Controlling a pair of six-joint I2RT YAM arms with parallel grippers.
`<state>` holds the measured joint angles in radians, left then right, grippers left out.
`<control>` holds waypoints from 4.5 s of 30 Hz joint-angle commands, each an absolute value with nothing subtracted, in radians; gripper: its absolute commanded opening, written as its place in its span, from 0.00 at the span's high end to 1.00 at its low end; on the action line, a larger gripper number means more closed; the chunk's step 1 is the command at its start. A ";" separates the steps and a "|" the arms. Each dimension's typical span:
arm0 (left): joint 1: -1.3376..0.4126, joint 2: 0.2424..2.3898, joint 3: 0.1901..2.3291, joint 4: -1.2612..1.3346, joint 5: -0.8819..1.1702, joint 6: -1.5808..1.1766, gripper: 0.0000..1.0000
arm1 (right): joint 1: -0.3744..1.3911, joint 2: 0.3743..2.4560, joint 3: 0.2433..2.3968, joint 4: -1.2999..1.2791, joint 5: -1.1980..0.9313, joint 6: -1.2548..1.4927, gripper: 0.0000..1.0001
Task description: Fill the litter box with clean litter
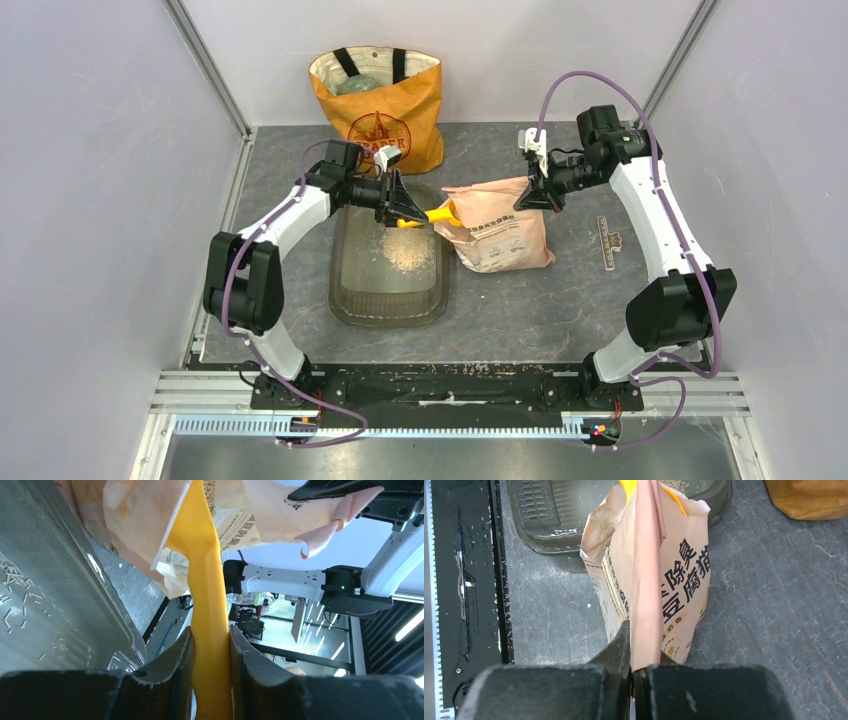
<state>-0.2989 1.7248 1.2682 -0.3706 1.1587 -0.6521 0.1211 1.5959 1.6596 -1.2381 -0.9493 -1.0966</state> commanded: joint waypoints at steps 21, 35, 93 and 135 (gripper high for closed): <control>-0.092 1.578 1.244 -0.847 1.361 -0.186 0.98 | 0.128 1.588 1.805 -1.241 -1.088 -1.110 1.00; 0.113 1.496 1.224 -1.154 1.458 0.058 0.98 | 0.129 1.636 1.848 -1.272 -1.083 -1.121 1.00; -0.284 1.506 1.780 -1.364 0.868 0.187 0.98 | 0.136 1.597 1.823 -1.292 -1.069 -1.141 1.00; -0.396 2.114 2.070 -1.238 0.796 -0.120 0.86 | 0.139 1.586 1.826 -1.338 -1.058 -1.234 1.00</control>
<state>-0.4004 2.1048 2.0338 -1.3117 0.8425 -0.0734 0.1318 1.6352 1.7542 -1.3502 -0.9363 -1.2167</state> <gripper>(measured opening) 0.334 0.007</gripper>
